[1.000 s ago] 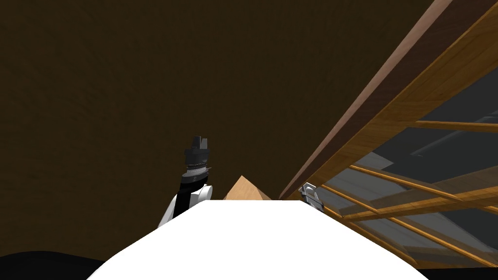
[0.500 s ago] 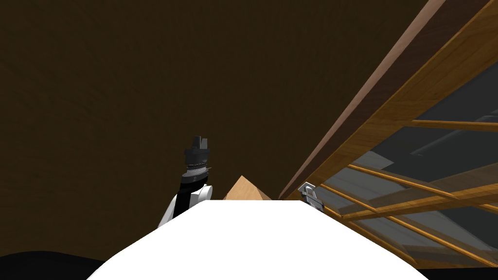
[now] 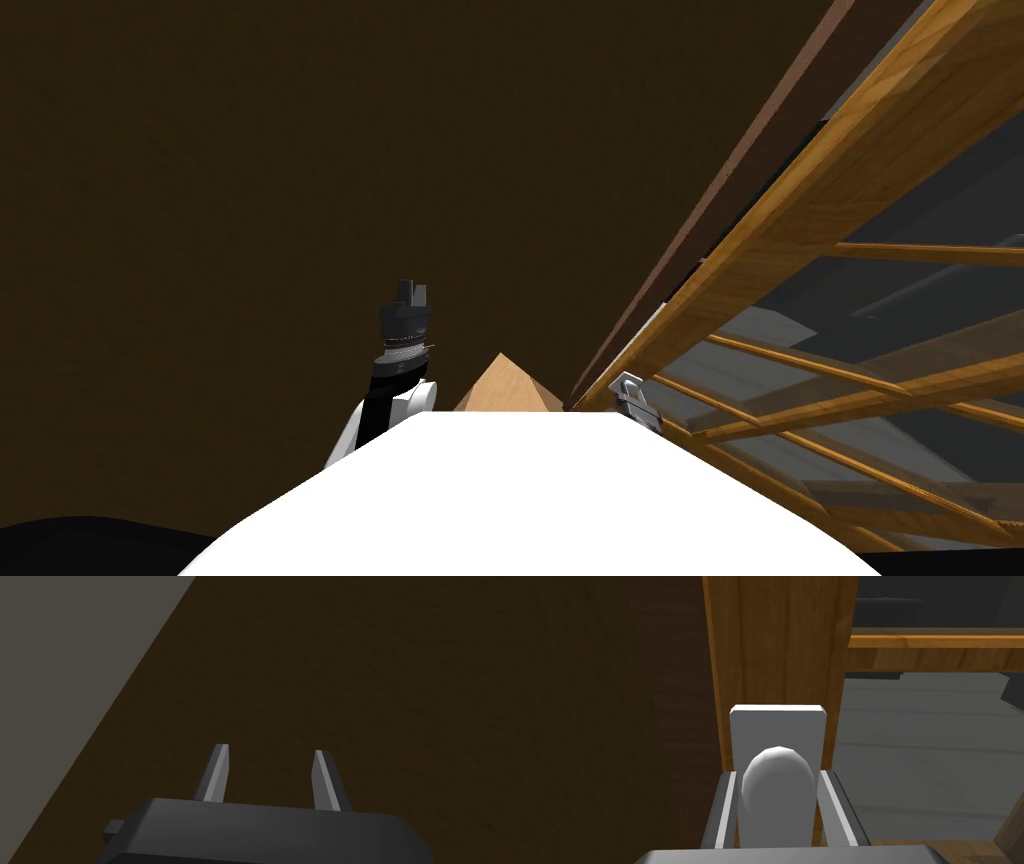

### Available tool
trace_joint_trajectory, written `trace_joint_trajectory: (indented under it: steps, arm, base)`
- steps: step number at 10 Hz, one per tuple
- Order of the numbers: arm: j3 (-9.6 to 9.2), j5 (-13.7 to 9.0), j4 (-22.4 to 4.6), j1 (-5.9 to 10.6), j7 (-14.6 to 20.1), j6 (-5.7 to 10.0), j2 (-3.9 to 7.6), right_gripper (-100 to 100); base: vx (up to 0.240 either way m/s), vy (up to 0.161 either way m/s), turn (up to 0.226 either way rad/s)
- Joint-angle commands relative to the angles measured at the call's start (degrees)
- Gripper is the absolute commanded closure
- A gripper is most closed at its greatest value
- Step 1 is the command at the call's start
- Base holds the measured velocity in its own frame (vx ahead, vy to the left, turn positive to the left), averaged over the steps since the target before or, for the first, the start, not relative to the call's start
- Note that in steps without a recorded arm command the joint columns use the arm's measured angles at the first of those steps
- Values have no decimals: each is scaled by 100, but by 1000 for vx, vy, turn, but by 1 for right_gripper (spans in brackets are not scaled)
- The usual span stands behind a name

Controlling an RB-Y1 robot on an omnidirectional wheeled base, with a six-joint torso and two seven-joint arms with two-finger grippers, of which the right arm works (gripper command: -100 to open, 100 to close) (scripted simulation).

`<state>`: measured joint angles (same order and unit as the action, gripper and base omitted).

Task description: Pull the door open

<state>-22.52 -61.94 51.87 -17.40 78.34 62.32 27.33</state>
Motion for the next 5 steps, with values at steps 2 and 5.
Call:
trace_joint_trajectory:
  steps: [2,5]
  arm:
    - [-240,147,114,-92,103,51,62,100]
    - [-431,267,177,-138,183,108,125,100]
  base:
    - [-229,10,63]
    - [-168,-9,62]
